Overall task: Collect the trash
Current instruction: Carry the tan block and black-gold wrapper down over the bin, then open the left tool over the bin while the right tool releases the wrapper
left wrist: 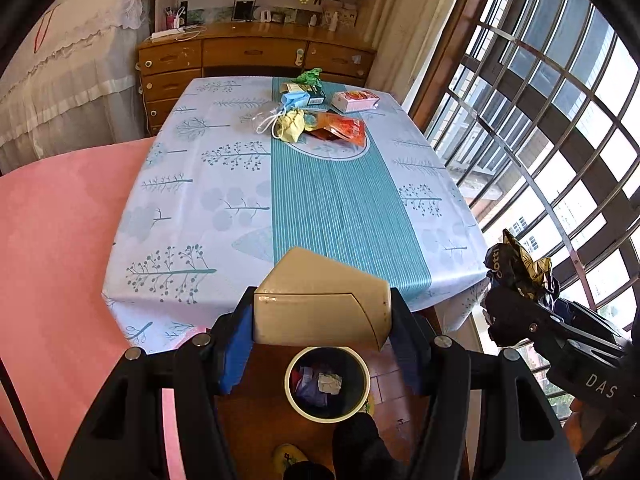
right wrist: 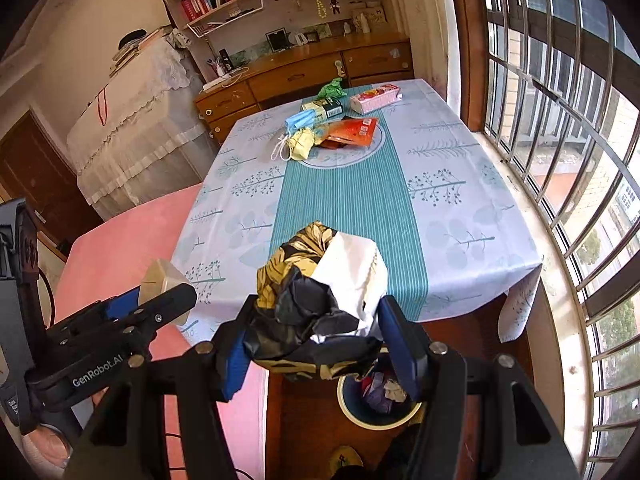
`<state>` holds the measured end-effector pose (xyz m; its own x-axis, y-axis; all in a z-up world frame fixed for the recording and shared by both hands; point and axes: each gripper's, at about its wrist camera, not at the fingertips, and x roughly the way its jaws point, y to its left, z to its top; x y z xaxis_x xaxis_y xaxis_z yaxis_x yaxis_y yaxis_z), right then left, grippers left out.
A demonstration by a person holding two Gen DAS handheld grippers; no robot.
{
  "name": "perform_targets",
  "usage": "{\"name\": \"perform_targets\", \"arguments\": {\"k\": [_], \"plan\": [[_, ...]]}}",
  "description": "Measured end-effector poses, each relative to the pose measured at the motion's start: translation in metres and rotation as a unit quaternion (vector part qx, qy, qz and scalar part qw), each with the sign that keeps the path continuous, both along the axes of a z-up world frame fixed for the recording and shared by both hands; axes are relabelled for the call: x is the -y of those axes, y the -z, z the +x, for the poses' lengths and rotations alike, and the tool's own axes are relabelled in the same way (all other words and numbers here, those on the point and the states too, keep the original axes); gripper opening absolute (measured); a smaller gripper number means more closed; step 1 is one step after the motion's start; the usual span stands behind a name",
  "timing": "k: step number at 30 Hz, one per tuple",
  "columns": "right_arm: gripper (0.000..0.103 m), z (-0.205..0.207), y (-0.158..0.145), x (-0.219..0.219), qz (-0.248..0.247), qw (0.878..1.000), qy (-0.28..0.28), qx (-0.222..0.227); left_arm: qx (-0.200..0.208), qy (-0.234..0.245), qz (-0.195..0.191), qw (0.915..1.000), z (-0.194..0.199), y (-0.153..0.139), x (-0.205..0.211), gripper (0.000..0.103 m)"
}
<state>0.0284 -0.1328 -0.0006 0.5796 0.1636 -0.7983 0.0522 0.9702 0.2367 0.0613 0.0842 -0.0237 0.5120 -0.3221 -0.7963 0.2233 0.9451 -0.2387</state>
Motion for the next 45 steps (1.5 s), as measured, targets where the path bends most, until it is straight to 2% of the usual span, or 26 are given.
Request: {"name": "perform_targets", "arguments": {"k": [6,11,13,18,27,32,38,39,41,43,45], "plan": [[0.06,-0.007,0.035,0.021,0.017,0.999,0.016,-0.046,-0.045,0.02,0.011,0.9987,-0.005,0.031,0.025,0.06],[0.06,-0.005,0.077,0.036,0.022,0.996,0.017,-0.083,-0.077,0.032,0.025,0.9962,-0.002,0.068,0.048,0.06],[0.06,-0.004,0.101,0.043,0.021,0.995,0.015,-0.098,-0.098,0.038,0.028,0.9941,-0.001,0.089,0.059,0.06],[0.061,-0.001,0.175,0.053,0.014,0.991,0.013,-0.135,-0.122,0.042,0.047,0.9905,-0.001,0.15,0.083,0.06],[0.062,-0.01,0.311,0.087,0.068,0.97,0.051,-0.228,-0.188,0.044,0.053,0.9798,0.004,0.276,0.108,0.06],[0.062,-0.012,0.368,0.098,0.087,0.962,0.072,-0.25,-0.217,0.065,0.057,0.9723,0.006,0.339,0.123,0.06],[0.065,-0.007,0.417,0.098,0.103,0.958,0.077,-0.255,-0.243,0.07,0.051,0.9663,0.01,0.396,0.125,0.061],[0.065,-0.007,0.424,0.097,0.109,0.957,0.077,-0.256,-0.248,0.071,0.048,0.965,0.01,0.405,0.124,0.063],[0.067,-0.004,0.438,0.094,0.121,0.955,0.076,-0.259,-0.254,0.069,0.049,0.9635,0.01,0.419,0.122,0.085],[0.069,-0.001,0.451,0.093,0.133,0.953,0.077,-0.261,-0.254,0.061,0.044,0.9643,0.009,0.429,0.115,0.094],[0.073,0.0,0.464,0.092,0.143,0.949,0.078,-0.271,-0.256,0.055,0.048,0.9638,0.008,0.439,0.112,0.097]]}}
